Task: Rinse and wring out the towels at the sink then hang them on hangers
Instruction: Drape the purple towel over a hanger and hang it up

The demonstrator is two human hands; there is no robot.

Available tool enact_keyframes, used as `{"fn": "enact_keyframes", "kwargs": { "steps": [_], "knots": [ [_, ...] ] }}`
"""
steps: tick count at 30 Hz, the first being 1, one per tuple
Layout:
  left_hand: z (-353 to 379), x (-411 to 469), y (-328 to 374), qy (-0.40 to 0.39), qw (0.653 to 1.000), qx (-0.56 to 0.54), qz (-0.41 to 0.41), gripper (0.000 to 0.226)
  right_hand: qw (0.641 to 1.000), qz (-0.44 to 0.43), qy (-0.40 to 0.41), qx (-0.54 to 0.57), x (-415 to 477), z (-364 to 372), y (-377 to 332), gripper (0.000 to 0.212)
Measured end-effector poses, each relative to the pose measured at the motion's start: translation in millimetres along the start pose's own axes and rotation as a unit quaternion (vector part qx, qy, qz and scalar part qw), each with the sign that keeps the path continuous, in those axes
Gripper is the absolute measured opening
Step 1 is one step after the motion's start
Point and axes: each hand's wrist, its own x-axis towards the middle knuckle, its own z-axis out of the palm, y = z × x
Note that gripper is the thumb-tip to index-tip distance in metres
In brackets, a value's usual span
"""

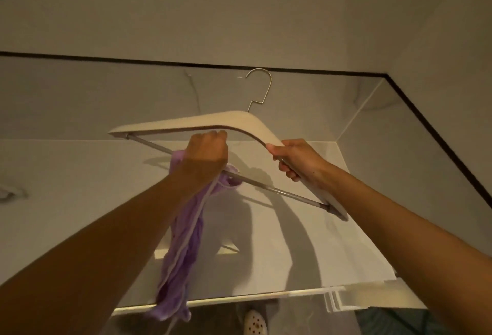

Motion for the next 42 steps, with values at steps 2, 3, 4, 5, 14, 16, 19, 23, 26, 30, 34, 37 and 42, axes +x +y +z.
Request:
{"fn": "enact_keyframes", "kwargs": {
  "steps": [2, 3, 4, 5, 14, 16, 19, 23, 26, 30, 34, 37, 42],
  "knots": [
    [-32.0, -38.8, -16.3, 0.126, 0.991, -0.040, 0.028, 0.017, 1.000, -0.002, 0.024, 0.018, -26.0, 18.7, -17.3, 0.035],
    [-47.9, -61.8, -23.0, 0.131, 0.990, -0.045, 0.003, 0.016, 0.999, -0.003, 0.034, 0.021, -41.8, 29.9, -26.7, 0.035],
    [-61.9, -85.8, -29.9, 0.108, 0.993, -0.039, -0.030, 0.022, 0.999, -0.002, 0.046, 0.027, -59.8, 42.3, -36.4, 0.035],
    [-71.2, -106.2, -37.2, 0.081, 0.994, -0.026, -0.062, 0.032, 0.998, 0.001, 0.055, 0.034, -77.5, 53.1, -45.2, 0.035],
    [-168.0, -185.9, -35.1, 0.118, 0.958, -0.170, -0.197, 0.069, 0.990, -0.013, 0.116, 0.083, -212.6, 91.7, -132.0, 0.035],
    [-201.0, -186.5, -31.3, 0.170, 0.929, -0.242, -0.223, 0.040, 0.987, -0.025, 0.132, 0.085, -238.1, 87.7, -156.6, 0.035],
    [-240.1, -182.4, -36.9, 0.185, 0.914, -0.305, -0.191, 0.024, 0.984, -0.045, 0.157, 0.073, -262.6, 79.2, -184.8, 0.034],
    [-300.1, -187.1, -39.1, 0.204, 0.932, -0.277, -0.112, 0.031, 0.982, -0.066, 0.171, 0.050, -289.2, 75.0, -210.7, 0.032],
    [-344.4, -185.4, -25.8, 0.242, 0.936, -0.229, -0.108, 0.034, 0.986, -0.061, 0.156, 0.025, -299.9, 79.5, -222.5, 0.035],
    [-382.9, -187.5, 3.6, 0.259, 0.942, -0.181, -0.109, 0.034, 0.992, -0.055, 0.117, 0.000, -312.0, 89.0, -232.6, 0.037],
    [-379.0, -192.2, 35.2, 0.082, 0.986, -0.138, -0.041, 0.031, 0.996, -0.045, 0.072, 0.020, -318.4, 82.6, -245.9, 0.040],
    [-368.2, -190.7, 48.8, -0.049, 0.990, -0.135, -0.011, 0.017, 0.996, -0.039, 0.071, 0.036, -317.5, 69.7, -250.7, 0.039],
    [-363.6, -194.7, 79.0, -0.029, 0.986, -0.160, 0.030, 0.020, 0.992, -0.040, 0.047, 0.108, -306.1, 60.2, -246.3, 0.035]
  ]
}}
